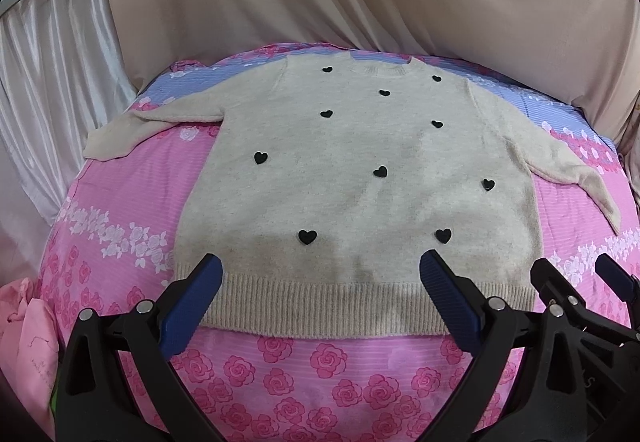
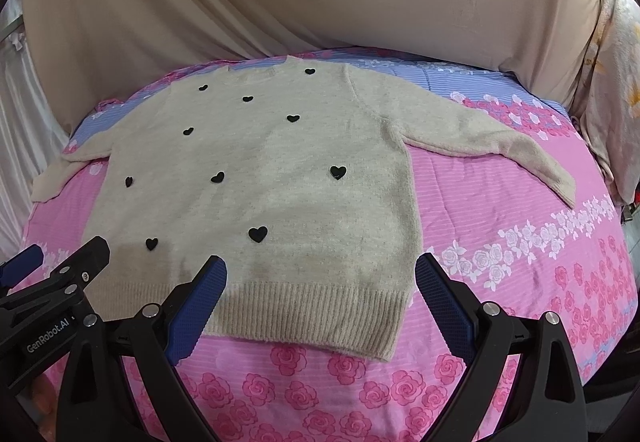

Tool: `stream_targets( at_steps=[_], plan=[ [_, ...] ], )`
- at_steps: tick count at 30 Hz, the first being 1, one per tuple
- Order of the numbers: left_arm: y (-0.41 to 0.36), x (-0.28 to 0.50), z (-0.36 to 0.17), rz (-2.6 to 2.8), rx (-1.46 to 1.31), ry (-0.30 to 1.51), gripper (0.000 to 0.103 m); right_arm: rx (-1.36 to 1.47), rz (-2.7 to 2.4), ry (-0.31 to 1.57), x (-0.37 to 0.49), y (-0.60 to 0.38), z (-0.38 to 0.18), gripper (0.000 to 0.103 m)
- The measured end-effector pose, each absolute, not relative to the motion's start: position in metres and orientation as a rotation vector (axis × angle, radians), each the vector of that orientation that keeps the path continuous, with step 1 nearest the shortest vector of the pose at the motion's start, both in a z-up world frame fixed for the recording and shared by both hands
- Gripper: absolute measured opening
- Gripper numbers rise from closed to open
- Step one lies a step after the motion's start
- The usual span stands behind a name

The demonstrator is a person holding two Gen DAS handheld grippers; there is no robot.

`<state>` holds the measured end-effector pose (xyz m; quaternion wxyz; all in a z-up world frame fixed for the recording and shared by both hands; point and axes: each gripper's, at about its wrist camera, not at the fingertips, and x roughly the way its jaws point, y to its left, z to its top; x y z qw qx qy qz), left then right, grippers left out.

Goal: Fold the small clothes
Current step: 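Grasp the ribbed cuff of a sweater sleeve with the right gripper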

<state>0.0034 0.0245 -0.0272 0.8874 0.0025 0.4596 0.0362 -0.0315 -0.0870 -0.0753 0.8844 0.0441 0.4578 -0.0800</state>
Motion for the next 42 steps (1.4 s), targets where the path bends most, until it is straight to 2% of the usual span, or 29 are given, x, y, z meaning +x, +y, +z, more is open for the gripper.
stream_targets(
  at_steps=[20, 25, 28, 31, 37, 40, 42],
  plan=[
    [0.025, 0.023, -0.037, 0.099, 0.017, 0.999, 0.097, 0.176, -0.177, 0.990, -0.004, -0.122, -0.089, 0.094],
    [0.050, 0.036, -0.033, 0.104, -0.110, 0.993, 0.097, 0.446, -0.308, 0.941, 0.027, -0.243, -0.105, 0.093],
    [0.063, 0.045, -0.034, 0.170, -0.136, 1.009, 0.097, 0.726, -0.449, 0.918, 0.040, -0.349, -0.132, 0.085],
    [0.075, 0.050, -0.037, 0.234, -0.150, 1.028, 0.097, 0.915, -0.569, 0.871, 0.047, -0.432, -0.154, 0.085],
    [0.086, 0.056, -0.045, 0.300, -0.170, 1.077, 0.097, 1.134, -0.720, 0.822, 0.052, -0.521, -0.194, 0.085],
    [0.087, 0.059, -0.047, 0.319, -0.156, 1.088, 0.097, 1.131, -0.772, 0.776, 0.053, -0.541, -0.198, 0.084],
    [0.087, 0.061, -0.049, 0.330, -0.151, 1.098, 0.097, 1.073, -0.794, 0.791, 0.061, -0.547, -0.196, 0.067]
  ],
)
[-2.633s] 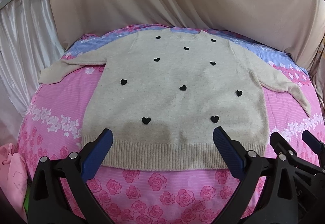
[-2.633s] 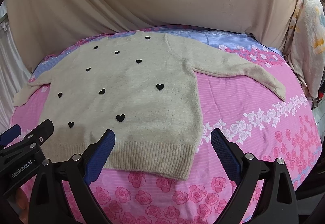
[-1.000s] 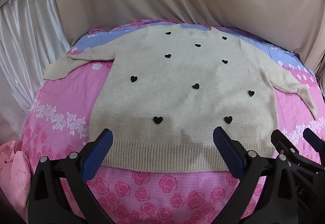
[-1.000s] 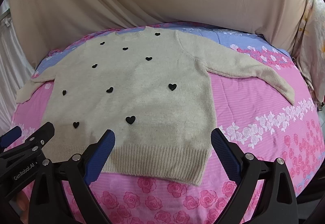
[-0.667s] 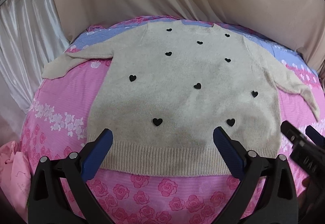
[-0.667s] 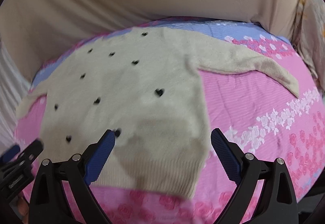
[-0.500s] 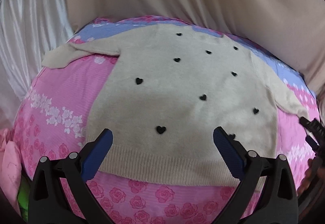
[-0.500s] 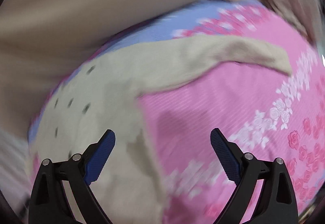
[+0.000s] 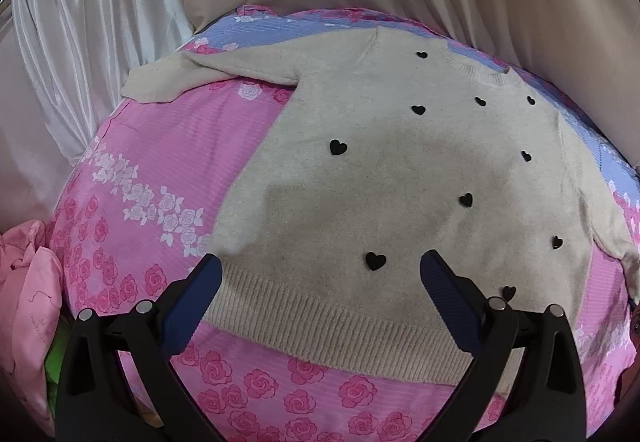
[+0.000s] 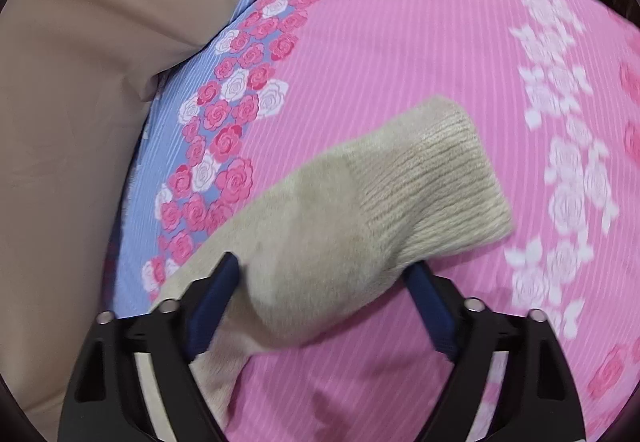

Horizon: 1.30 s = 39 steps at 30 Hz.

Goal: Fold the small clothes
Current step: 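Grasp the ribbed cuff of a sweater sleeve with the right gripper, then fold the held sleeve across the sweater body and open the right gripper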

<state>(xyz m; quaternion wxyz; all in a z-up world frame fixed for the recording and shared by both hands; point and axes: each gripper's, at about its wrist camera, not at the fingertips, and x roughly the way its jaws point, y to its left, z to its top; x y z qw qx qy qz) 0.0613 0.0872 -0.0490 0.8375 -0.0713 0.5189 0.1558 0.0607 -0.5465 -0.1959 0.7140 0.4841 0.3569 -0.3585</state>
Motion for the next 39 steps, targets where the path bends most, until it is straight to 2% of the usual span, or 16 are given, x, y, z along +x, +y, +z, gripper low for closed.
stream_targets(
  at_steps=[1, 2, 4, 9, 14, 17, 21, 27, 31, 34, 39],
  plan=[
    [0.088, 0.063, -0.050, 0.334, -0.150, 1.104, 0.097, 1.035, -0.777, 0.795, 0.066, -0.548, -0.194, 0.022],
    [0.088, 0.065, -0.051, 0.336, -0.149, 1.108, 0.097, 1.035, -0.748, 0.799, 0.070, -0.550, -0.193, 0.013],
    [0.087, 0.067, -0.052, 0.333, -0.142, 1.110, 0.097, 1.030, -0.705, 0.722, 0.073, -0.547, -0.173, 0.013],
    [0.087, 0.072, -0.056, 0.307, -0.150, 1.109, 0.097, 0.943, -0.383, 0.557, 0.111, -0.495, -0.080, 0.013],
    [0.087, 0.078, -0.062, 0.262, -0.190, 1.119, 0.097, 0.741, 0.035, 0.551, 0.183, -0.372, 0.006, 0.013],
    [0.092, 0.078, -0.062, 0.247, -0.219, 1.110, 0.097, 0.603, 0.237, 0.616, 0.222, -0.275, 0.024, 0.013],
    [0.109, 0.073, -0.065, 0.264, -0.269, 1.101, 0.097, 0.416, 0.340, 0.748, 0.260, -0.158, -0.002, 0.013],
    [0.146, 0.057, -0.067, 0.318, -0.314, 1.077, 0.097, 0.213, 0.278, 0.984, 0.299, -0.051, -0.098, 0.015],
    [0.177, 0.051, -0.073, 0.316, -0.428, 1.073, 0.098, 0.043, 0.270, 1.127, 0.299, -0.003, -0.157, 0.032],
    [0.203, 0.056, -0.076, 0.321, -0.548, 1.051, 0.098, -0.002, 0.271, 1.135, 0.288, 0.011, -0.171, 0.054],
    [0.261, 0.089, -0.078, 0.341, -0.766, 0.991, 0.098, 0.074, 0.312, 1.120, 0.275, 0.010, -0.166, 0.055]
  ],
)
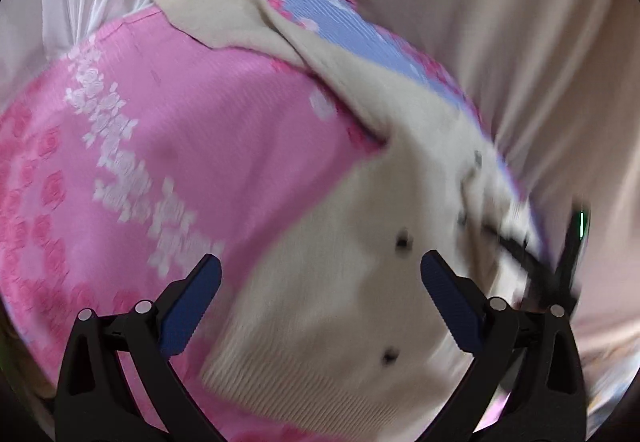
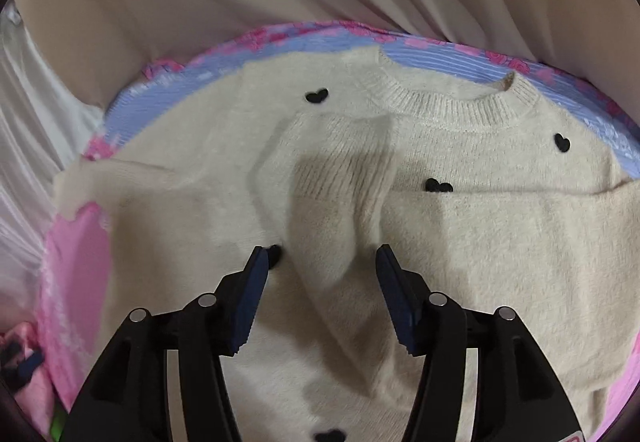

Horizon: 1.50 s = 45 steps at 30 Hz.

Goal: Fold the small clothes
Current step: 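Fold the held sleeve across the sweater body and open the right gripper, then grasp the cuff of the other sleeve with the left gripper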

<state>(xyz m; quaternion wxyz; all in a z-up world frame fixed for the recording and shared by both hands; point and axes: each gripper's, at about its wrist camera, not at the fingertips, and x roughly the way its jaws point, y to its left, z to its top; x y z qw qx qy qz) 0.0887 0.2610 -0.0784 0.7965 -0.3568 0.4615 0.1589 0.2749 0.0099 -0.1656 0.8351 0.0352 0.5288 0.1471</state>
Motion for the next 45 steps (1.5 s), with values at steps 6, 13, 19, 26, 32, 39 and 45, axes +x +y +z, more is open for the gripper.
stream_targets(
  at_steps=[6, 13, 19, 26, 32, 39, 45],
  plan=[
    [0.357, 0.148, -0.093, 0.422, -1.053, 0.906, 0.098, 0.147, 0.279, 1.062, 0.223, -0.013, -0.142, 0.056],
    [0.452, 0.224, -0.131, 0.486, -1.358, 0.869, 0.098, 0.086, 0.215, 1.135, 0.136, -0.038, -0.148, 0.057],
    [0.471, 0.267, -0.185, 0.512, -1.594, 0.946, 0.086, 0.217, 0.110, 1.239, 0.114, -0.068, -0.159, 0.057],
    [0.472, 0.274, -0.167, 0.499, -1.551, 0.818, 0.016, 0.167, 0.088, 1.209, 0.116, -0.073, -0.148, 0.058],
    [0.423, 0.280, -0.070, 0.326, -1.150, 0.691, 0.013, 0.181, 0.098, 1.206, 0.120, -0.076, -0.148, 0.058],
    [0.252, 0.276, 0.037, -0.135, -0.684, 0.612, 0.014, 0.211, 0.009, 1.184, 0.136, -0.104, -0.148, 0.058],
    [0.240, 0.285, 0.026, -0.117, -0.772, 0.646, 0.014, 0.151, 0.175, 1.126, 0.226, -0.079, -0.131, 0.066]
  ],
)
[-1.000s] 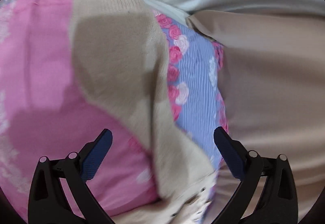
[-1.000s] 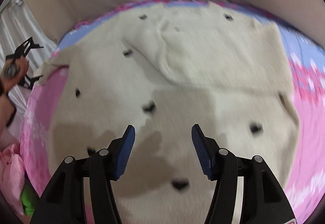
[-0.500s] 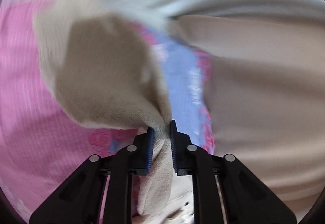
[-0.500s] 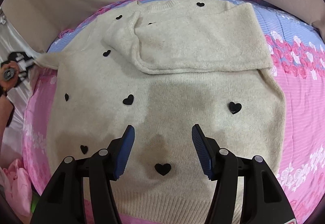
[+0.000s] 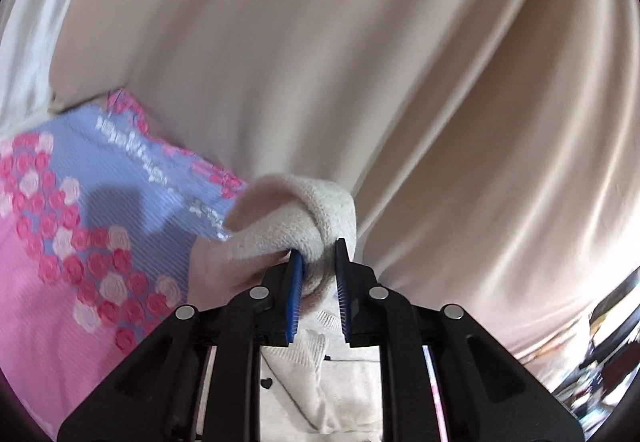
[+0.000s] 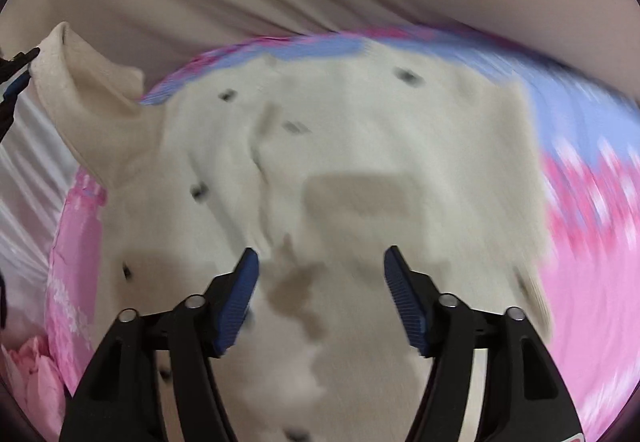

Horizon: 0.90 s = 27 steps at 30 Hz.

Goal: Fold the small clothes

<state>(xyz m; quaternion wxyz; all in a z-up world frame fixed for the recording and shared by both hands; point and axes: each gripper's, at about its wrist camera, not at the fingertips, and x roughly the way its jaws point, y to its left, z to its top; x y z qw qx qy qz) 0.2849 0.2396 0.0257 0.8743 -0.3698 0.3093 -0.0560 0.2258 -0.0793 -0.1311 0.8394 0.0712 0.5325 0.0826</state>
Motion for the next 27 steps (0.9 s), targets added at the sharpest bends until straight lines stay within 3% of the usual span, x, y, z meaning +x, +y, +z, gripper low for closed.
stream_targets(
  at_steps=[4, 6, 7, 8, 12, 14, 17, 19, 24, 27],
  plan=[
    [0.252, 0.278, 0.039, -0.066, -0.746, 0.640, 0.014, 0.148, 0.225, 1.193, 0.305, -0.036, -0.159, 0.072],
    [0.260, 0.274, 0.044, -0.058, -0.751, 0.640, 0.014, 0.180, 0.254, 1.282, 0.327, -0.020, -0.183, 0.066],
    [0.266, 0.272, 0.040, -0.054, -0.757, 0.637, 0.015, 0.201, 0.270, 1.301, 0.333, -0.014, -0.187, 0.017],
    [0.272, 0.269, 0.041, -0.047, -0.757, 0.630, 0.015, 0.202, 0.257, 1.300, 0.336, -0.011, -0.186, 0.013],
    [0.294, 0.251, 0.041, -0.008, -0.743, 0.604, 0.015, 0.325, 0.056, 0.970, 0.314, -0.035, -0.111, 0.013],
    [0.304, 0.245, 0.035, 0.008, -0.761, 0.604, 0.015, 0.199, 0.041, 0.889, 0.304, -0.013, -0.089, 0.016],
    [0.303, 0.242, 0.026, 0.023, -0.765, 0.614, 0.015, -0.178, 0.213, 1.000, 0.300, 0.073, -0.122, 0.029],
    [0.297, 0.242, 0.021, 0.024, -0.773, 0.622, 0.015, -0.277, 0.323, 1.085, 0.285, 0.104, -0.153, 0.024],
    [0.289, 0.242, 0.023, -0.003, -0.754, 0.642, 0.015, 0.091, 0.212, 1.004, 0.235, 0.013, -0.134, 0.028],
    [0.283, 0.243, 0.023, -0.013, -0.721, 0.658, 0.015, 0.170, 0.015, 1.038, 0.216, -0.086, -0.145, 0.020]
  ],
)
